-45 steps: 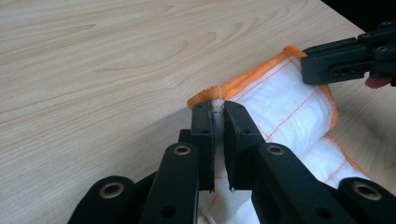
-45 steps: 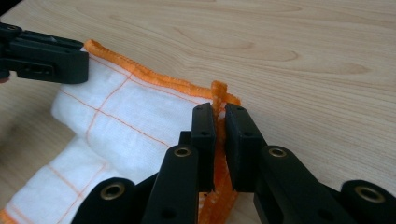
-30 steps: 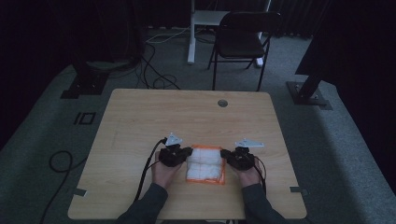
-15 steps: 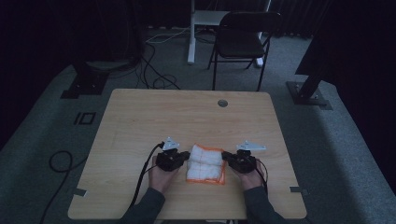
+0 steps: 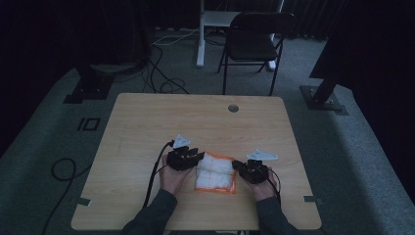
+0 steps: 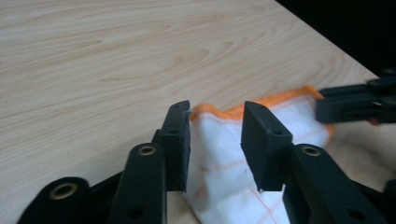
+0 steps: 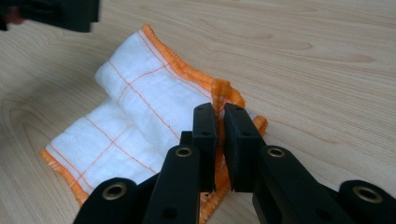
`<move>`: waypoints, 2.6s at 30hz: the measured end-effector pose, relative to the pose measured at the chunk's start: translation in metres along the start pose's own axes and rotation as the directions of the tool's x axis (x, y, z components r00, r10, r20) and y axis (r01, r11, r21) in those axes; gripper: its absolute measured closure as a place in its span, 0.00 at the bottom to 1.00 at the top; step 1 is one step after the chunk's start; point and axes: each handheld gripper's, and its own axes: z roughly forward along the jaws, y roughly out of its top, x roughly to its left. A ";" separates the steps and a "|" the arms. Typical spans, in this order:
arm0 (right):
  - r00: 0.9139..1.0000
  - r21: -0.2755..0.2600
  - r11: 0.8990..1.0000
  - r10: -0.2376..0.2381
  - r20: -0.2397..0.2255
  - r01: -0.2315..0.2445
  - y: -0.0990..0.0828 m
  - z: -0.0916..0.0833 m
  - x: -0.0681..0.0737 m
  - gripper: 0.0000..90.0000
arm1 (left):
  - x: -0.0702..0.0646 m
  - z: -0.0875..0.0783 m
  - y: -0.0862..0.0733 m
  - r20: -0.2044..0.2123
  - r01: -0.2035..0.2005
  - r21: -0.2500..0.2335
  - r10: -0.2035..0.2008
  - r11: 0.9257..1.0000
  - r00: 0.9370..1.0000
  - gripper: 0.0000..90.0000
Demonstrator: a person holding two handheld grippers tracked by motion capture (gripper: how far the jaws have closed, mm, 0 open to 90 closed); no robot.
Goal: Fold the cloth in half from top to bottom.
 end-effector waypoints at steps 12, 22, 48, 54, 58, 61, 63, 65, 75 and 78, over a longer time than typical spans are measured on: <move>1.000 -0.002 1.000 -0.006 -0.010 0.006 0.000 -0.001 -0.001 0.93 | 0.003 0.038 0.004 0.000 0.030 0.105 -0.031 0.994 1.000 0.67; 1.000 -0.007 1.000 -0.003 -0.012 0.003 0.001 -0.003 -0.002 0.83 | -0.007 0.020 -0.006 0.030 -0.025 0.076 0.023 0.997 0.999 0.93; 0.991 0.082 0.992 0.101 -0.092 -0.094 0.009 0.020 -0.005 0.77 | -0.019 -0.011 -0.047 0.070 -0.038 0.023 0.036 0.999 0.997 0.91; 0.991 0.082 0.994 0.081 -0.105 -0.073 0.004 0.011 -0.001 0.88 | -0.020 -0.017 -0.055 0.079 -0.037 0.032 0.035 0.999 0.996 0.90; 0.991 0.083 0.994 0.080 -0.109 -0.071 -0.002 0.005 0.002 0.89 | -0.021 -0.019 -0.061 0.080 -0.039 0.043 0.035 0.998 0.996 0.89; 0.991 0.076 0.995 0.074 -0.114 -0.065 -0.006 -0.001 0.005 0.90 | -0.021 -0.021 -0.065 0.079 -0.038 0.049 0.034 0.998 0.996 0.89; 0.991 0.075 0.995 0.070 -0.115 -0.062 -0.008 -0.004 0.006 0.90 | -0.021 -0.022 -0.068 0.079 -0.035 0.051 0.031 0.998 0.996 0.89; 0.990 0.077 0.995 0.065 -0.122 -0.056 -0.010 -0.006 0.006 0.89 | -0.020 -0.023 -0.069 0.076 -0.035 0.058 0.030 0.998 0.997 0.89; 0.987 0.008 0.998 0.061 -0.146 -0.061 -0.007 -0.020 0.002 0.67 | -0.017 -0.022 -0.077 0.063 -0.035 0.083 0.030 0.996 0.998 0.89; 0.983 0.005 0.997 0.080 -0.165 -0.080 -0.005 -0.016 -0.001 0.60 | -0.017 -0.021 -0.076 0.063 -0.040 0.080 0.035 0.996 0.997 0.89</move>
